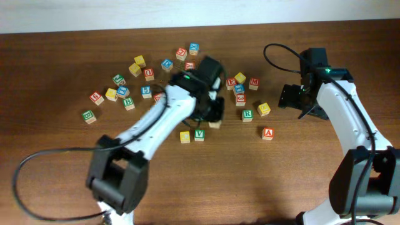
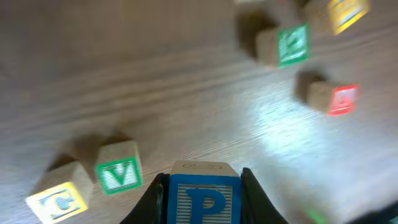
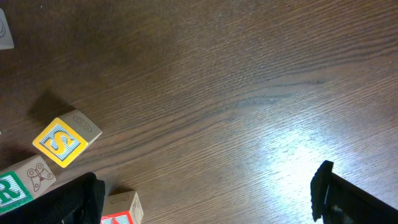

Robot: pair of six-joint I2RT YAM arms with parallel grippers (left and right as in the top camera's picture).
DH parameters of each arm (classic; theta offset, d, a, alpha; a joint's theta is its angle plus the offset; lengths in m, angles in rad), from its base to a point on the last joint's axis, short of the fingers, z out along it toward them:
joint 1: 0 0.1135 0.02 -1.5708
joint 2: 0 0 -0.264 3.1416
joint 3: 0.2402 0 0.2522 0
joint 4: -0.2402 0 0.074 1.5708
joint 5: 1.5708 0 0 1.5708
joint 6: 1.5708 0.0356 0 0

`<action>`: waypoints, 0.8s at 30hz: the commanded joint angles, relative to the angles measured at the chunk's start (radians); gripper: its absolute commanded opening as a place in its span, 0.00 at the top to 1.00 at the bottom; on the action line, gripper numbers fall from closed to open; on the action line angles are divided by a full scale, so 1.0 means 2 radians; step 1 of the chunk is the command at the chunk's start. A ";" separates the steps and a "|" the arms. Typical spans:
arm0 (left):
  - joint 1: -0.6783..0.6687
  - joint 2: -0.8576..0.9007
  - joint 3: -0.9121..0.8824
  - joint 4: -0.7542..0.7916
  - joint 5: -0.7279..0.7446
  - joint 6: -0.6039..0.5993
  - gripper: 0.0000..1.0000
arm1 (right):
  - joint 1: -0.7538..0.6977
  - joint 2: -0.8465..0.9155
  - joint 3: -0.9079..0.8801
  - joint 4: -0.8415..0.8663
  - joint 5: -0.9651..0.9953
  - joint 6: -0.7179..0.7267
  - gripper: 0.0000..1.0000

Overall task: Spell out CVPR
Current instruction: 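Carry the P block toward the C and V blocks, then set the P block right of the V block and open left gripper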

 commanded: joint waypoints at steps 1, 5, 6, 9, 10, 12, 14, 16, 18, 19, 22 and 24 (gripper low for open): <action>-0.030 0.039 -0.014 0.004 -0.059 -0.018 0.88 | -0.001 0.003 0.007 0.000 0.010 0.000 0.02; -0.048 0.051 -0.014 0.019 -0.132 -0.019 0.87 | -0.001 0.003 0.007 0.000 0.010 0.000 0.02; -0.051 0.054 -0.014 0.023 -0.146 -0.020 0.85 | -0.001 0.003 0.007 0.000 0.010 0.000 0.02; -0.058 0.075 -0.014 0.024 -0.149 -0.037 0.83 | -0.001 0.003 0.007 0.000 0.010 0.000 0.02; -0.059 0.084 -0.014 0.024 -0.149 -0.046 0.83 | -0.001 0.003 0.007 0.000 0.010 0.000 0.02; -0.060 0.096 -0.014 0.025 -0.143 -0.053 0.83 | -0.001 0.003 0.007 0.000 0.010 0.000 0.02; -0.060 0.100 -0.014 0.025 -0.135 -0.053 0.82 | -0.001 0.003 0.007 0.000 0.010 0.000 0.02; -0.060 0.100 -0.014 0.027 -0.134 -0.053 0.78 | -0.001 0.003 0.007 0.000 0.010 0.000 0.02; -0.060 0.100 -0.014 0.027 -0.131 -0.053 0.76 | -0.001 0.003 0.007 0.000 0.010 0.000 0.01; -0.060 0.100 -0.014 0.025 -0.127 -0.053 0.73 | -0.001 0.003 0.007 0.000 0.010 0.000 0.02; -0.059 0.100 -0.014 0.018 -0.109 -0.053 0.69 | -0.001 0.003 0.007 0.000 0.010 0.000 0.02; -0.059 0.100 -0.014 0.014 -0.109 -0.053 0.66 | -0.001 0.003 0.007 0.000 0.010 0.000 0.02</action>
